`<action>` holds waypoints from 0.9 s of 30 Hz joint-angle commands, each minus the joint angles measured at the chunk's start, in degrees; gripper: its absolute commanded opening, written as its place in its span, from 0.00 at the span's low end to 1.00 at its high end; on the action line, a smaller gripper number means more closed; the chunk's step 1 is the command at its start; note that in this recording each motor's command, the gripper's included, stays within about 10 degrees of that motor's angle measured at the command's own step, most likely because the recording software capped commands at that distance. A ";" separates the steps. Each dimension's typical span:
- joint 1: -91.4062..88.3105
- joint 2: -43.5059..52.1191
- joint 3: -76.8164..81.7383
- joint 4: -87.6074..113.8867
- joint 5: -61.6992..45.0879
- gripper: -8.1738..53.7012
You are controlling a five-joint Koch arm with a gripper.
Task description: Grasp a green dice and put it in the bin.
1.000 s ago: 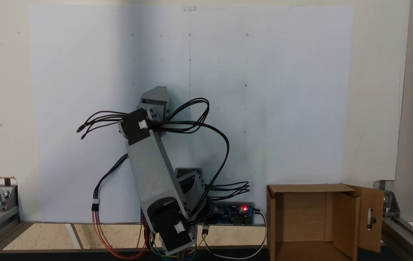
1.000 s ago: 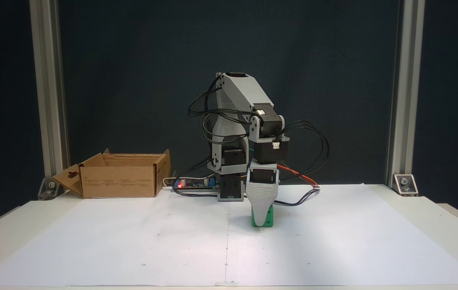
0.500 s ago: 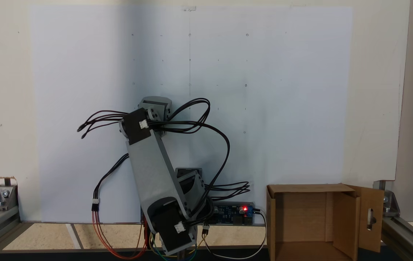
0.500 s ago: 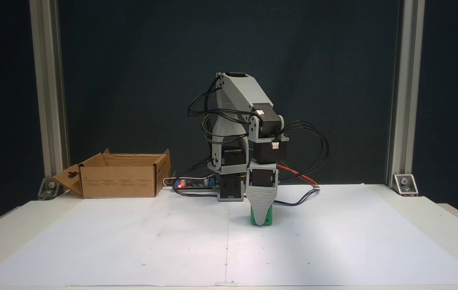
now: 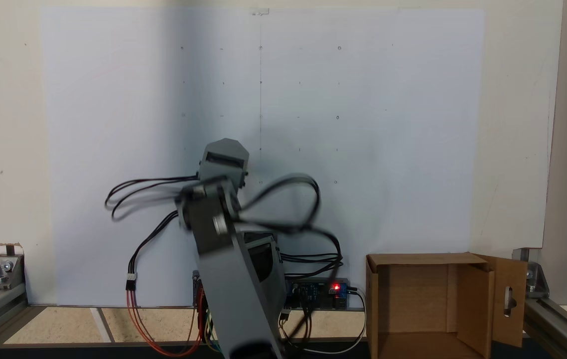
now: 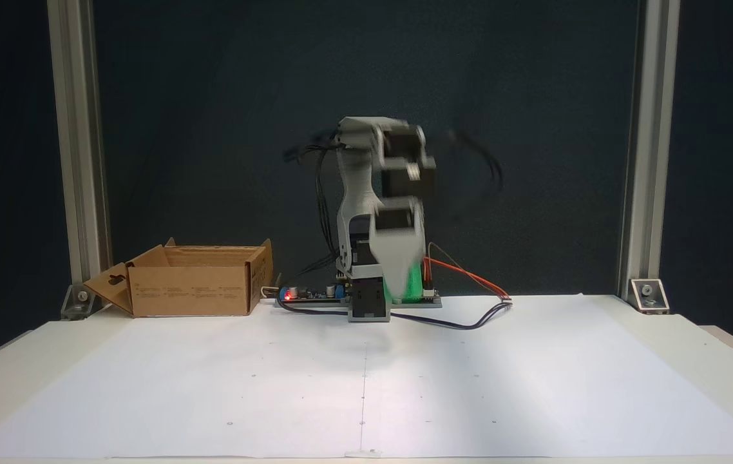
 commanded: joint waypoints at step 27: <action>98.53 -12.04 -25.40 -5.89 -53.15 0.32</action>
